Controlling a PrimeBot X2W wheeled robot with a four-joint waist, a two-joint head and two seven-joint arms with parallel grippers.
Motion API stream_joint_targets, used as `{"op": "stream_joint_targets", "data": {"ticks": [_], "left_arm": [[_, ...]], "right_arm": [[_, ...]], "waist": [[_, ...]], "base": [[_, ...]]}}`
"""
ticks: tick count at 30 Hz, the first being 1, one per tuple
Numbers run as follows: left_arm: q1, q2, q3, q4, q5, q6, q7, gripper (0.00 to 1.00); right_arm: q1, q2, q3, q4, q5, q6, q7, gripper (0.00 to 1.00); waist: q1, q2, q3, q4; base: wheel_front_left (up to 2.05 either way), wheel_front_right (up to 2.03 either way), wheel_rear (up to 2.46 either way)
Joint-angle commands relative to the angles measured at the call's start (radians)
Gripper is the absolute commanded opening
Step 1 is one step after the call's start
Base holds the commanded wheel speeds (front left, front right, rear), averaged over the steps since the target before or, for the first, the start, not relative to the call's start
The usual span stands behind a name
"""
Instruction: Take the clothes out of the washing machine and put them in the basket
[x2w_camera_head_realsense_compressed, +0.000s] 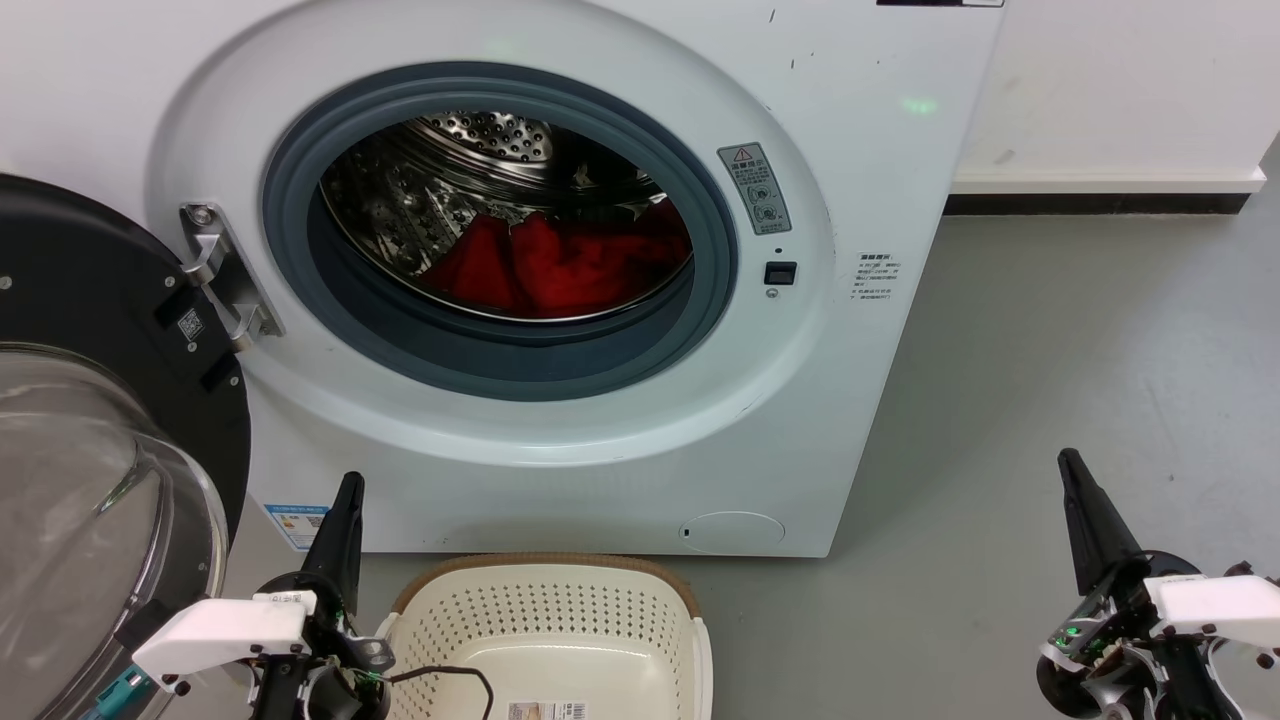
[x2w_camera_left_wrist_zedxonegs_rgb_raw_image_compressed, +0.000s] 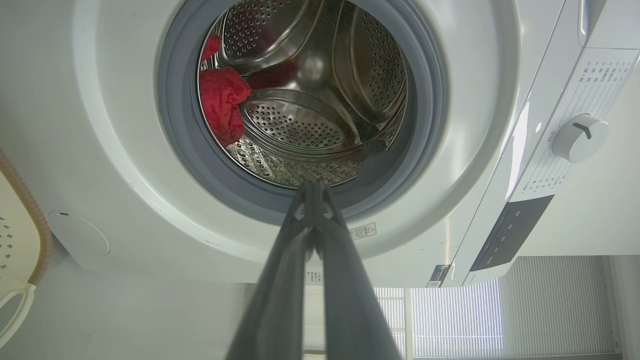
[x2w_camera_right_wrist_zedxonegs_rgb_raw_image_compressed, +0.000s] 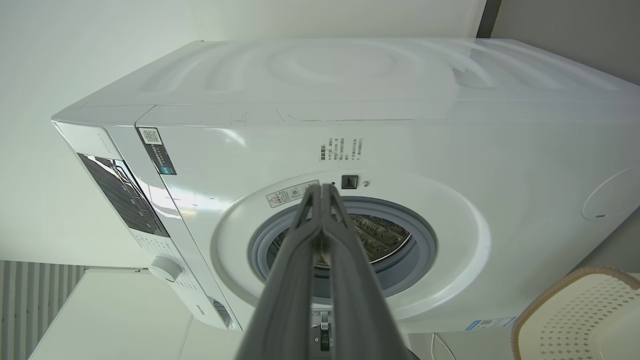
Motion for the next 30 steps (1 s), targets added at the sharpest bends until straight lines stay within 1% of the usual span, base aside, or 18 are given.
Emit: {"op": "stream_joint_targets", "data": {"ticks": [1,30], "left_arm": [[-0.006,0.000,0.003,-0.001,-0.003,-0.002,0.002,0.00],[-0.006,0.000,0.003,0.000,-0.003,-0.002,0.002,0.00]], "right_arm": [[-0.013,0.004,0.001,0.002,-0.005,0.000,0.001,0.00],[-0.013,0.004,0.001,0.001,-0.005,0.000,0.001,0.00]], "waist": [[0.0000,-0.0001,0.000,0.000],[0.0000,-0.0001,0.000,0.000]], "base": [[0.00,0.00,0.00],[0.00,0.00,0.00]]}}
